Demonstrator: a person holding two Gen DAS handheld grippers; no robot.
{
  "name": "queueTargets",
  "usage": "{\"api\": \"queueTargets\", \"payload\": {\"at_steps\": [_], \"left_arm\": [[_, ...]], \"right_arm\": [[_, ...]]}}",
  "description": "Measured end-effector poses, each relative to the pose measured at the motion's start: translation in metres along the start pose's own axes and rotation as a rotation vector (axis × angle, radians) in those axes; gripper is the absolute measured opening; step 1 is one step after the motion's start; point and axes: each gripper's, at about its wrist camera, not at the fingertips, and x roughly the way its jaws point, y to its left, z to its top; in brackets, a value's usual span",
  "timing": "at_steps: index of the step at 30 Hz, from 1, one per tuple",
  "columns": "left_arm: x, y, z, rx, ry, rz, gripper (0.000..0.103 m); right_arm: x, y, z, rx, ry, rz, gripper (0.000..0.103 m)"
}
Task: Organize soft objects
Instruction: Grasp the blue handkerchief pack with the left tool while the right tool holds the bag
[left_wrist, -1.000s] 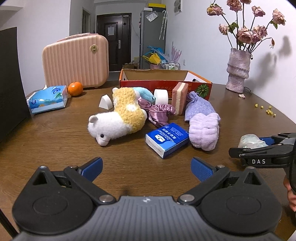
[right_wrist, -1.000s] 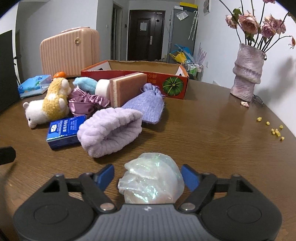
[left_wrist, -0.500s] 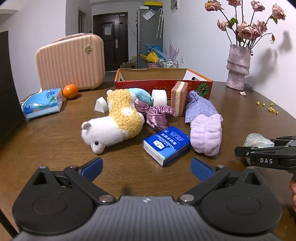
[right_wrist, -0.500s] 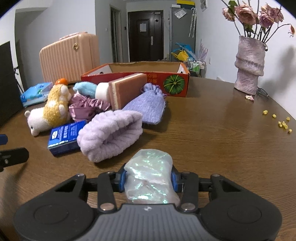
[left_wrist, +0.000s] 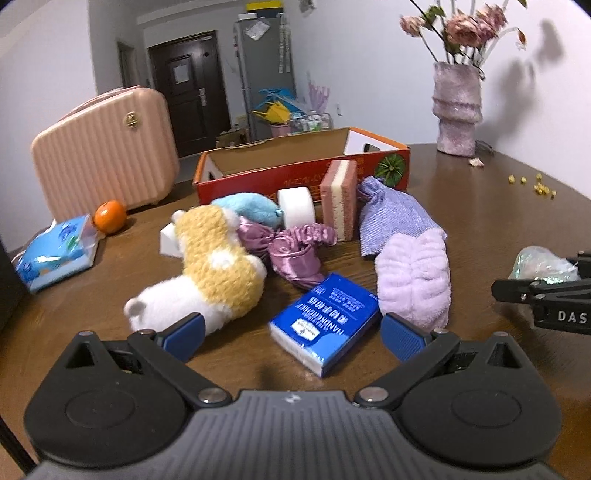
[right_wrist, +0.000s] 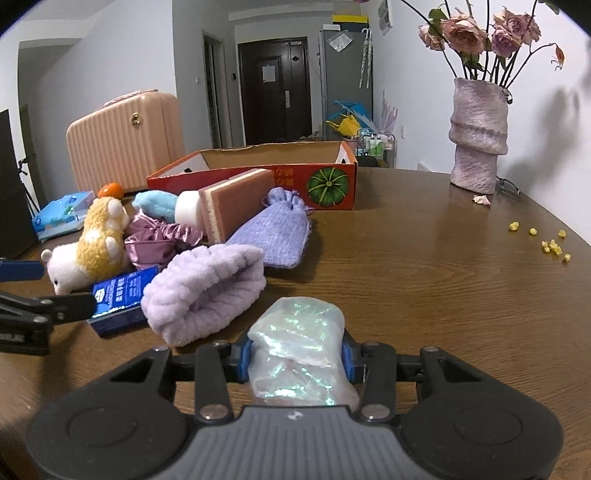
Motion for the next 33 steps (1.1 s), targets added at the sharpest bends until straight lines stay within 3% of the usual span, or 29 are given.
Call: {"api": "queueTargets", "payload": {"at_steps": [11,19,26,33], "left_arm": [[0.042,-0.010,0.004,0.075,0.055,-0.035,0.103],[0.066,-0.005,0.005,0.060,0.092,-0.087,0.102],[0.073,0.007,0.007,-0.001,0.108,-0.191,0.081],[0.066,0.002,0.005,0.014,0.083,-0.210,0.061]], "right_arm": [[0.003,-0.004,0.001,0.026,-0.005,-0.010,0.042],[0.007,-0.004,0.000,0.024,0.003,-0.019,0.043],[0.009,-0.005,0.000,0.029,0.005,-0.029,0.043],[0.009,-0.006,-0.001,0.031,0.005,-0.032,0.043]]}}
